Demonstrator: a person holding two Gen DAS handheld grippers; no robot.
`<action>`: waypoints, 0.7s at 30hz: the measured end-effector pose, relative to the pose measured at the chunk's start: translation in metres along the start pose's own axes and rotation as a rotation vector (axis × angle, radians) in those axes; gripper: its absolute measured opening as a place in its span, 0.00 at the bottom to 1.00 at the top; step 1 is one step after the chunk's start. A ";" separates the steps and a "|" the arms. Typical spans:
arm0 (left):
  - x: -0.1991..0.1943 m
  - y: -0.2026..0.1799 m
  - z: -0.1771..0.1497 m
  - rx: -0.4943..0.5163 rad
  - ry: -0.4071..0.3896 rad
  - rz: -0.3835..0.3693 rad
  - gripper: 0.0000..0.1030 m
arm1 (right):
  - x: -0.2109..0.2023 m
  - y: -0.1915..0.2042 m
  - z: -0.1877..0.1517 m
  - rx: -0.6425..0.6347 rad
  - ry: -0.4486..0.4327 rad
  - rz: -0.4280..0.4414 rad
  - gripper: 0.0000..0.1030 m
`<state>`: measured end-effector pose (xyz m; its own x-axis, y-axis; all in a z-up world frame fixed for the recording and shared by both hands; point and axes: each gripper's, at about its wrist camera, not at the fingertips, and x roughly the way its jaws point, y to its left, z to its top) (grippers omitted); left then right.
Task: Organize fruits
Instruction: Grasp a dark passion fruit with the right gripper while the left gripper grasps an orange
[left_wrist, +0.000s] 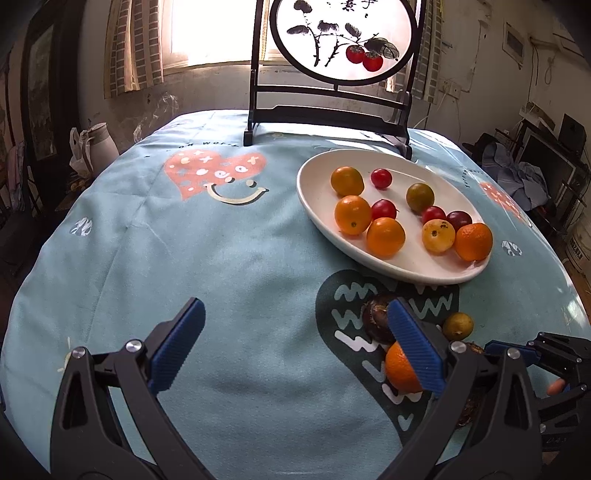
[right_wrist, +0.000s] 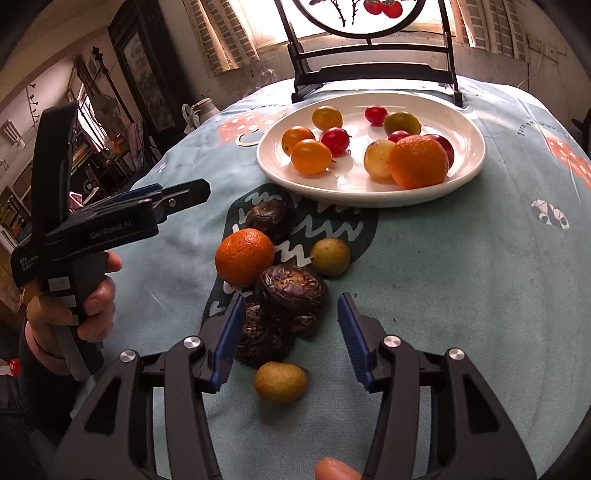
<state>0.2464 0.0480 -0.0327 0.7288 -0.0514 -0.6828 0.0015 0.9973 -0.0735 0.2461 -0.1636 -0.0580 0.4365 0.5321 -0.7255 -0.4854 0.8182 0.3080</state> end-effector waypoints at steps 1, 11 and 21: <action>0.000 0.000 0.000 0.000 0.000 -0.003 0.98 | 0.003 -0.003 0.000 0.018 0.011 0.019 0.52; -0.004 0.001 0.001 -0.011 -0.010 -0.015 0.98 | 0.011 -0.015 0.004 0.114 0.016 0.101 0.44; 0.007 -0.020 -0.010 0.062 0.127 -0.263 0.90 | -0.032 -0.038 0.009 0.188 -0.161 0.050 0.43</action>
<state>0.2444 0.0271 -0.0430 0.6062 -0.3108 -0.7321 0.2234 0.9500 -0.2183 0.2577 -0.2099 -0.0405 0.5378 0.5882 -0.6040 -0.3666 0.8083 0.4607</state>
